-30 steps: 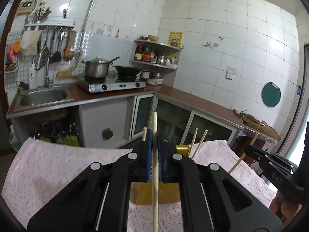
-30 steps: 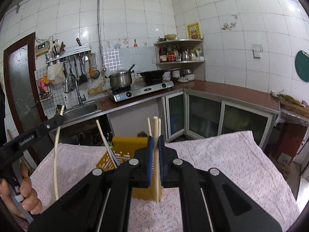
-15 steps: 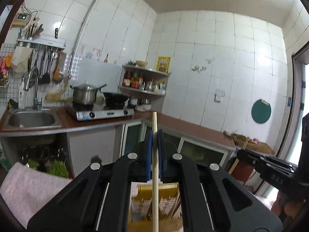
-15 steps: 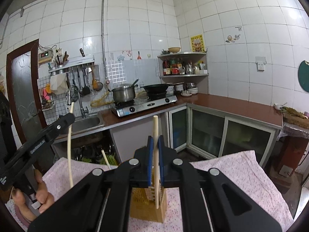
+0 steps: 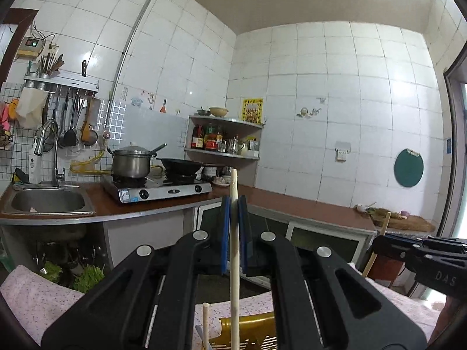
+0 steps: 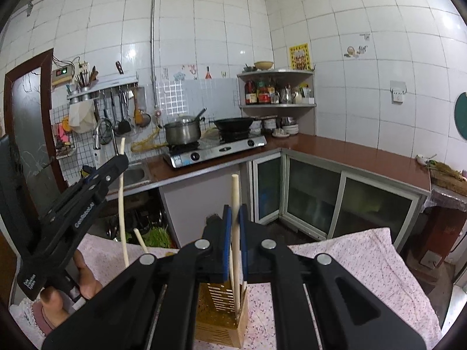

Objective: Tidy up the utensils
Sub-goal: 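Open both tools to drop the chopsticks into the caddy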

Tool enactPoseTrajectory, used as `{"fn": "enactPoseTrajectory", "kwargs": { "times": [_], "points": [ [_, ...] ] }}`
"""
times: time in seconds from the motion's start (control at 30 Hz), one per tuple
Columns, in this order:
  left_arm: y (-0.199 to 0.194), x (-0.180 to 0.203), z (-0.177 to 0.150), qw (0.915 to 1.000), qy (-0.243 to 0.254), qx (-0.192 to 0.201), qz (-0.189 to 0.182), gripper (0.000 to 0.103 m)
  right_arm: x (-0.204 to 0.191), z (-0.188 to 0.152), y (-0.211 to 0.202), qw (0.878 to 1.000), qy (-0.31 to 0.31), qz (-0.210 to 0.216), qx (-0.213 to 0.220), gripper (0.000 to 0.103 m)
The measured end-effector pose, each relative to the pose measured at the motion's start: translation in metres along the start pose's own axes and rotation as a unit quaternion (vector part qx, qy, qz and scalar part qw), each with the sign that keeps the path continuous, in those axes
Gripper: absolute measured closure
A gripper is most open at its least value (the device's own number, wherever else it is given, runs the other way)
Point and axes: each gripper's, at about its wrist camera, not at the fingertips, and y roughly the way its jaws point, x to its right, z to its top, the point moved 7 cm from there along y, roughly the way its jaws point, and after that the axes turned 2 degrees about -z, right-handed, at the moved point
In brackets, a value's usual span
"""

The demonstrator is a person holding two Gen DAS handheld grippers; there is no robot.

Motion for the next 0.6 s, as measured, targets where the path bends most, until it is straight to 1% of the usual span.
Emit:
{"fn": "enactPoseTrajectory", "kwargs": {
  "times": [0.13,0.3,0.47,0.6],
  "points": [
    [0.01,0.001,-0.012,0.9998,0.011,0.014,0.004,0.098,0.002,-0.012,0.014,1.0,-0.003,-0.001,-0.009,0.097],
    [0.024,-0.003,-0.021,0.9998,0.012,0.011,0.009,0.098,0.006,-0.022,0.024,1.0,0.002,0.003,-0.016,0.097],
    [0.033,-0.008,-0.036,0.9997,0.019,-0.012,0.014,0.098,0.005,-0.03,0.033,1.0,0.004,0.006,-0.029,0.097],
    [0.033,-0.016,-0.053,0.9986,0.014,-0.047,0.02,0.098,0.003,-0.039,0.037,0.999,0.002,0.009,-0.045,0.097]
  ]
}}
